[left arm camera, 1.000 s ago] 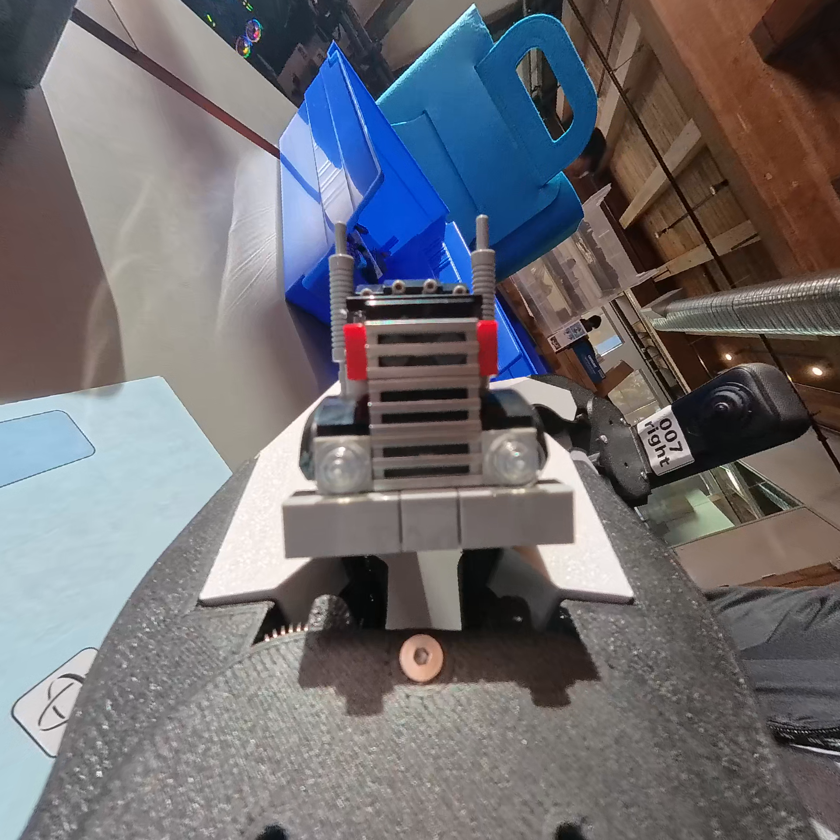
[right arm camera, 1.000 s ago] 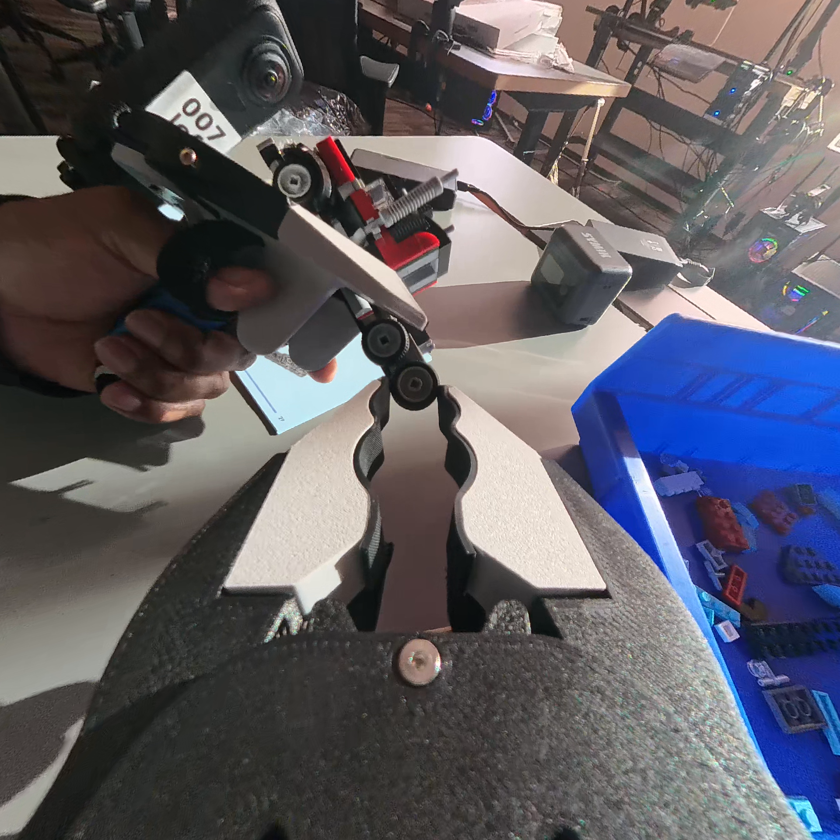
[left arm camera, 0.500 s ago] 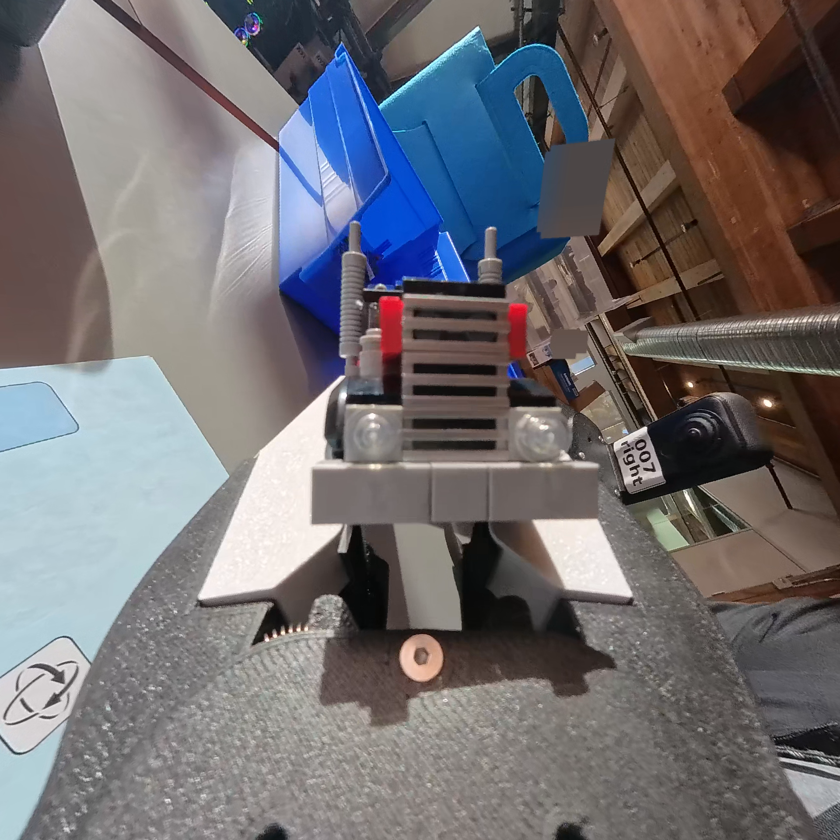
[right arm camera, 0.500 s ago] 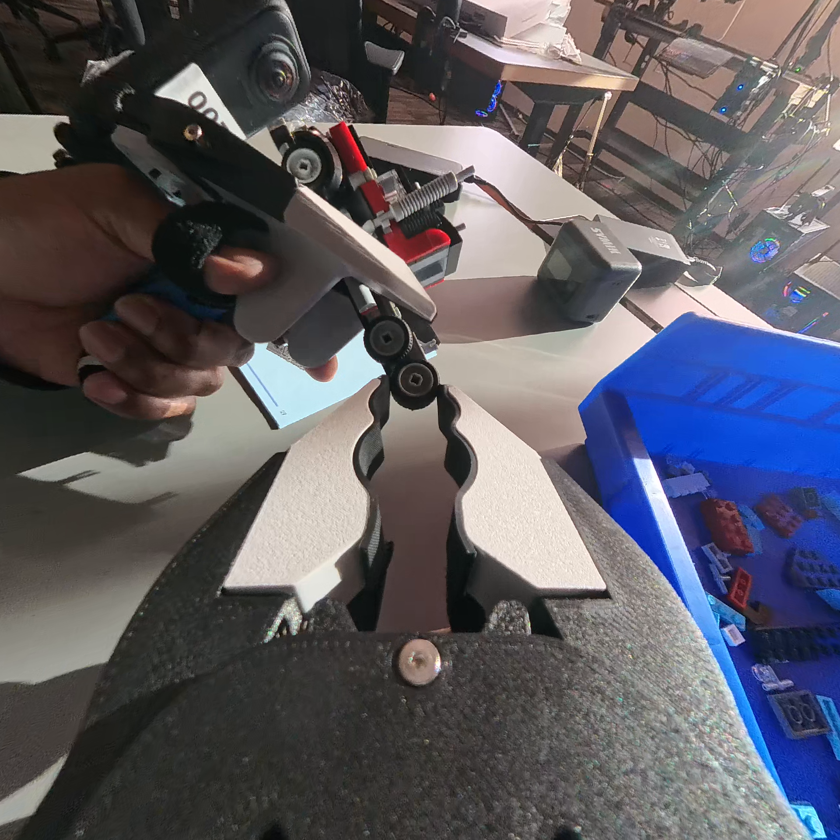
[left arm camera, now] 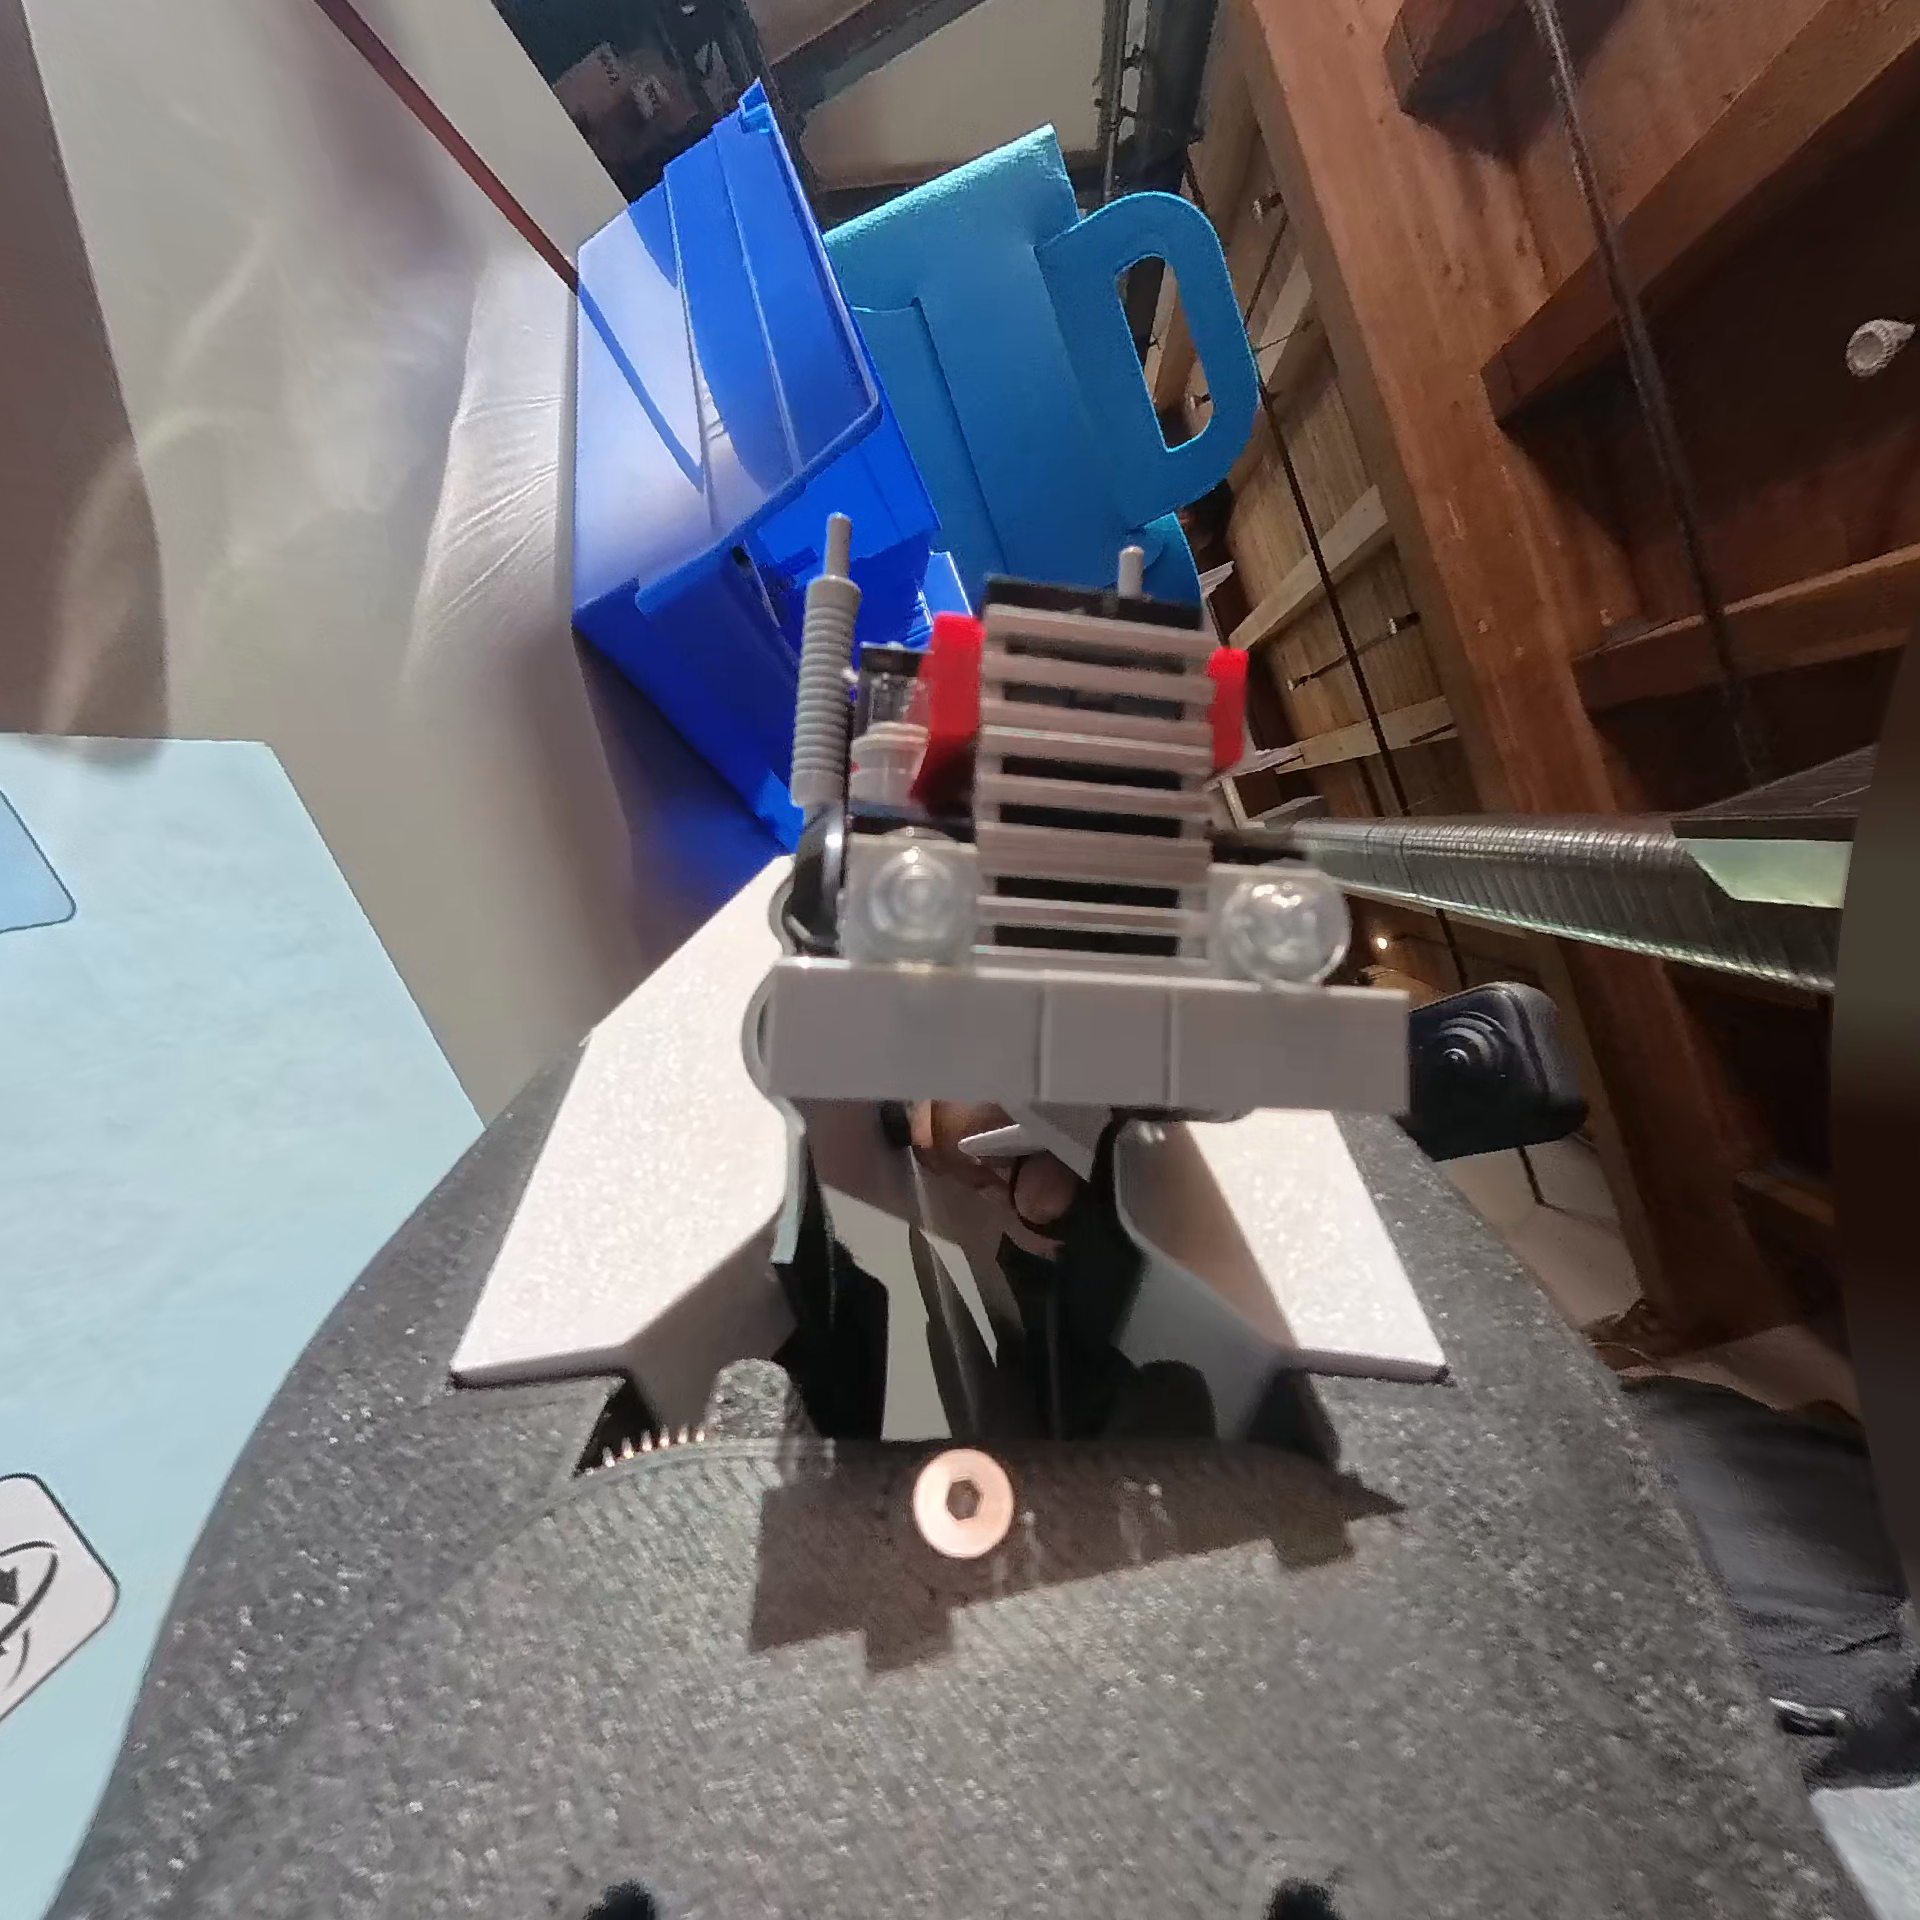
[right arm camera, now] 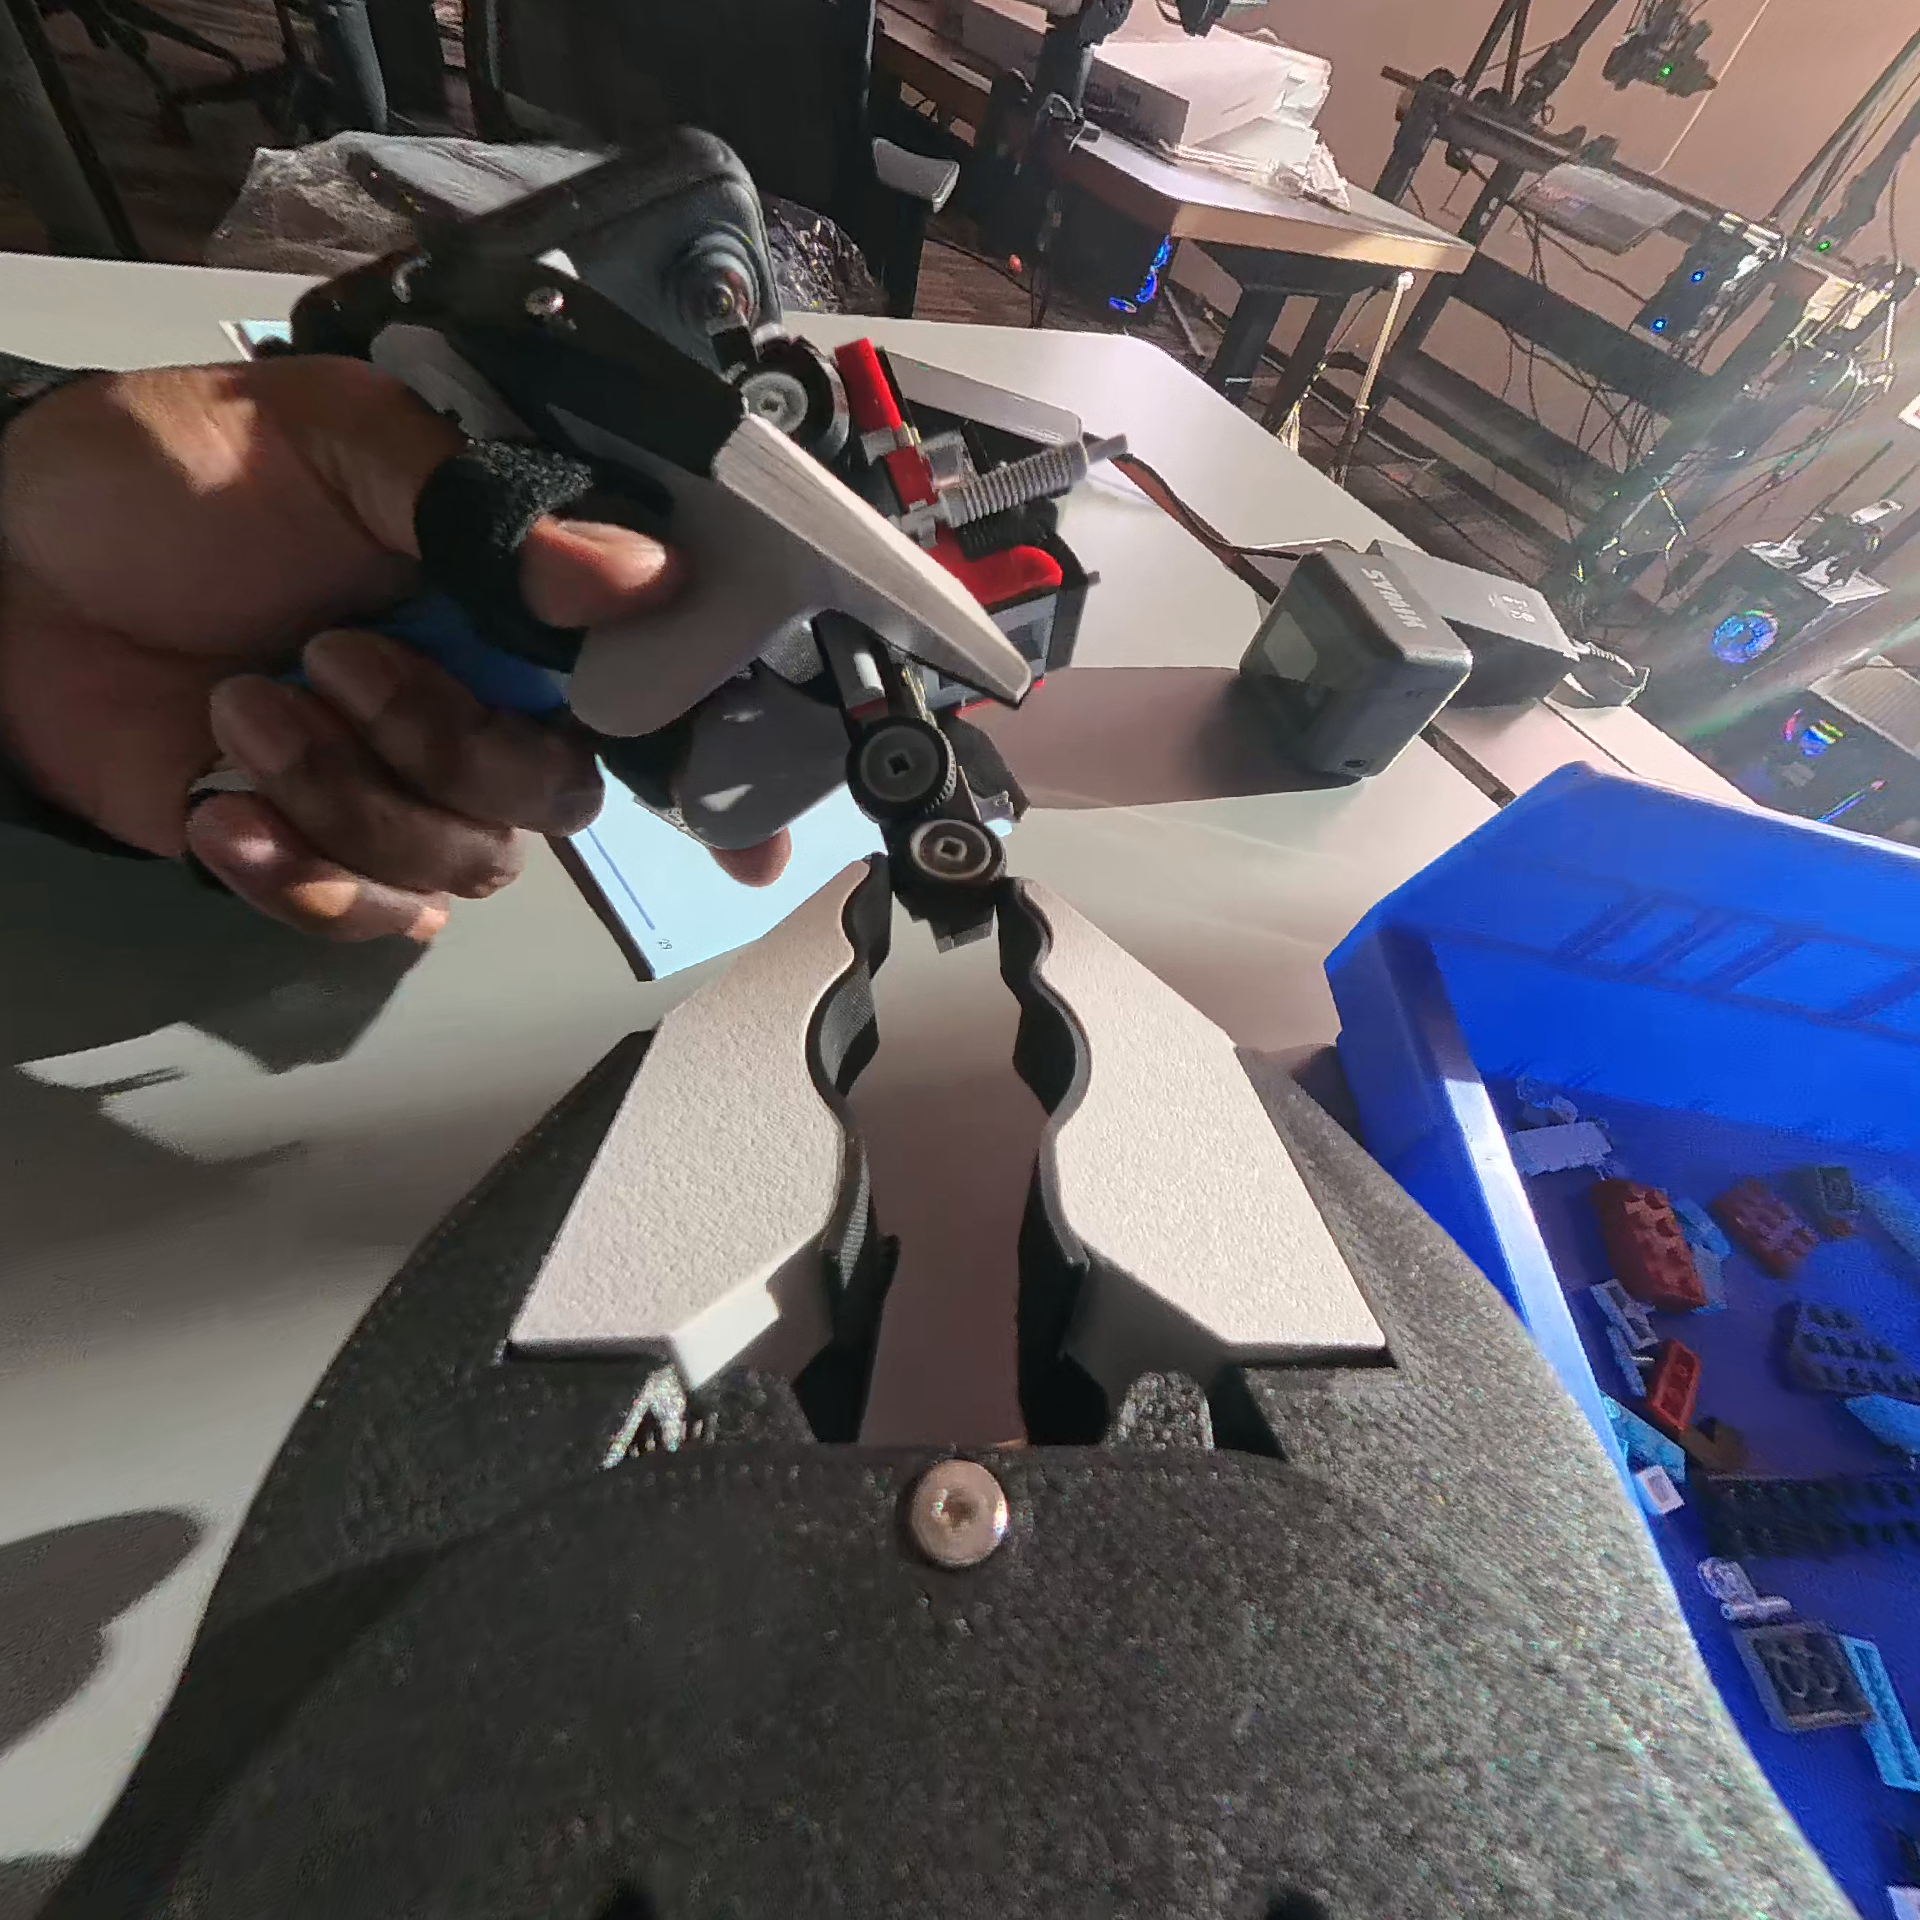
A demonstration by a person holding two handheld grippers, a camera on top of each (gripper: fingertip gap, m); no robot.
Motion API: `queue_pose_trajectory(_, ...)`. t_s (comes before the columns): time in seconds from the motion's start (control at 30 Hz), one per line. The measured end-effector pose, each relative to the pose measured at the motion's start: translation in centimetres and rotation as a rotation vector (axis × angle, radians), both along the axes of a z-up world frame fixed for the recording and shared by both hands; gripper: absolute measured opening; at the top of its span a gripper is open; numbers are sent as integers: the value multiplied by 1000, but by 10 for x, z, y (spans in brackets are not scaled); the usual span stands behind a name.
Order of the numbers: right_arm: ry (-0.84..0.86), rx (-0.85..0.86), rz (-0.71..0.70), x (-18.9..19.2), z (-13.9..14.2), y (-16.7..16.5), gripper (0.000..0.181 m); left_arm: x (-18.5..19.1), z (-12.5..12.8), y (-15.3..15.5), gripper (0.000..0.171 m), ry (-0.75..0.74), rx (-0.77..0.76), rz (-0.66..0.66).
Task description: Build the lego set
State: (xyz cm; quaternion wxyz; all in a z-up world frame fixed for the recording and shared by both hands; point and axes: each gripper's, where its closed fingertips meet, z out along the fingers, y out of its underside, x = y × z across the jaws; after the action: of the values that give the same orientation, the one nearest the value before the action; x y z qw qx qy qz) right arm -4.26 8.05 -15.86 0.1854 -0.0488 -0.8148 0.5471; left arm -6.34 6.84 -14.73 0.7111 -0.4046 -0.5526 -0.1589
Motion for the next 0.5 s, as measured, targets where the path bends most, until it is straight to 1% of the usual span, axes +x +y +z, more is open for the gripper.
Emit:
queue_pose_trajectory(0.1, 26, 2, 9, 1, 1, 0, 24, 0, 0, 0, 60, -36, 71, -24)
queue_pose_trajectory(0.2, 32, -1, 14, 2, 1, 0, 24, 0, -1, 0, 60, -44, 91, -31)
queue_pose_trajectory(0.23, 32, -8, 17, 2, 3, 0, 24, 0, 0, 0, 57, -47, 104, -35)
queue_pose_trajectory(0.3, 31, -23, 22, 2, 5, 1, 24, 1, 1, 1, 56, -54, 133, -43)
queue_pose_trajectory(0.43, 17, -48, 24, 2, 6, 1, 24, 1, 0, 2, 58, -56, 149, -57)
queue_pose_trajectory(0.5, 13, -43, 18, 1, 5, 1, 24, 0, -2, 2, 55, -62, 140, -57)
